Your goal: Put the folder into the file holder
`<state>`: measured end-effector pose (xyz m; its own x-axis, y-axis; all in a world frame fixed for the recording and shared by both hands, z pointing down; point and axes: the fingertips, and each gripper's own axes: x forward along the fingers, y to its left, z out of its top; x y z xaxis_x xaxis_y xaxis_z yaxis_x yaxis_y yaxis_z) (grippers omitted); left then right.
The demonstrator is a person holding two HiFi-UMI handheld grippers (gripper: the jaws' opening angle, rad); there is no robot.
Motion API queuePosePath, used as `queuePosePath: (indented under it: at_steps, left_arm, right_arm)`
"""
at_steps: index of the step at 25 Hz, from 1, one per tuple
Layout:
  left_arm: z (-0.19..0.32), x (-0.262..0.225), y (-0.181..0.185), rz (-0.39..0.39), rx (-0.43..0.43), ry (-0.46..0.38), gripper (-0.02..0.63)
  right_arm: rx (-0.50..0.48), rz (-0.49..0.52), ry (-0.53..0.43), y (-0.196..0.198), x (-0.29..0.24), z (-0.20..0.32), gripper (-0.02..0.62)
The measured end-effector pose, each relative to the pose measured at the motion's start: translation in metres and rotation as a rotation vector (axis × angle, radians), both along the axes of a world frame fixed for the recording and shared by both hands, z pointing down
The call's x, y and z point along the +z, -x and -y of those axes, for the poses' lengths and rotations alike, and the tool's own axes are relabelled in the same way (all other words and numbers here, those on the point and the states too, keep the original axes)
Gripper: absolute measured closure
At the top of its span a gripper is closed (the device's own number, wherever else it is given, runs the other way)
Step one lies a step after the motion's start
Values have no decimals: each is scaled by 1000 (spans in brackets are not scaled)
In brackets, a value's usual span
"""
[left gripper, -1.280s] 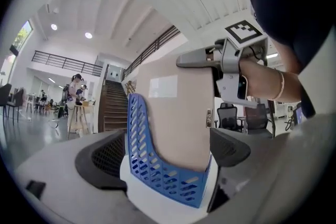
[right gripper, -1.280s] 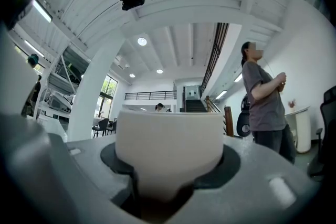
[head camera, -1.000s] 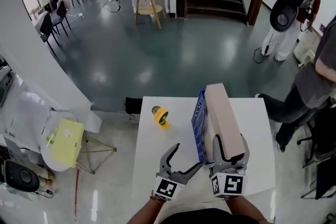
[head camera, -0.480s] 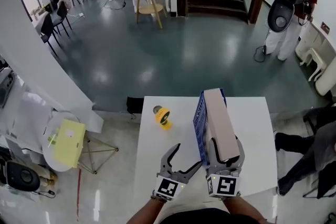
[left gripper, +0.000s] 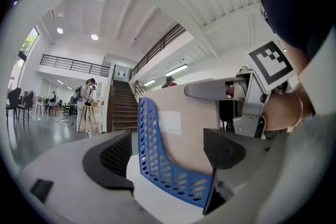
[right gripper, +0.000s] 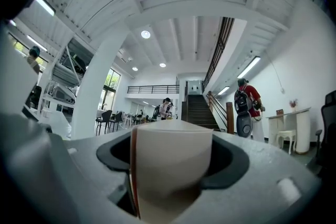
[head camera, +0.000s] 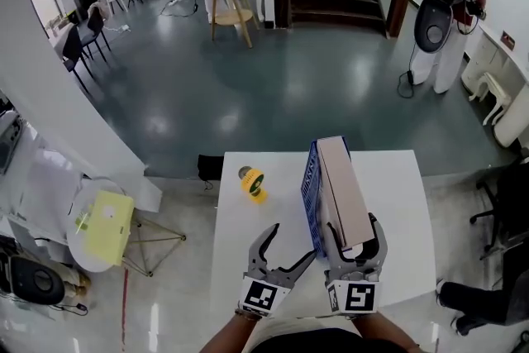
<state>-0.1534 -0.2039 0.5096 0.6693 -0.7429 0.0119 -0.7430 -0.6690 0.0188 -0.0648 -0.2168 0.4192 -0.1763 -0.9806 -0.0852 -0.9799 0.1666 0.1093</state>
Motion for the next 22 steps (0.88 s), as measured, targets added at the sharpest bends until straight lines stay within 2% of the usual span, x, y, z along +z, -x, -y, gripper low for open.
queuePosePath:
  at_steps: [4, 7, 10, 12, 14, 16, 20, 22]
  left_arm:
    - [-13, -29, -4, -14, 15, -28, 186]
    - [-23, -46, -9, -43, 49, 9, 186]
    - [-31, -60, -5, -93, 39, 13, 186]
    - [-38, -70, -3, -77, 12, -5, 186]
    - [-46, -74, -4, -18, -20, -38, 192]
    - [-56, -76, -3, 15, -62, -58, 222]
    - [-77, -77, -8, -31, -129, -41, 299]
    - [-90, -81, -13, -25, -162, -32, 336]
  right_arm:
    - [-61, 52, 17, -5, -15, -18, 241]
    - [-122, 91, 27, -10, -30, -33, 227]
    - [-147, 110, 23, -22, -40, -46, 227]
    - [-149, 122, 26, -34, -44, -54, 227]
    - [-142, 115, 27, -46, -44, -63, 229]
    - [-130, 98, 31, -58, -41, -73, 238]
    - [-111, 83, 88, -88, -24, -93, 250]
    - [-107, 81, 119, -100, -16, -104, 287]
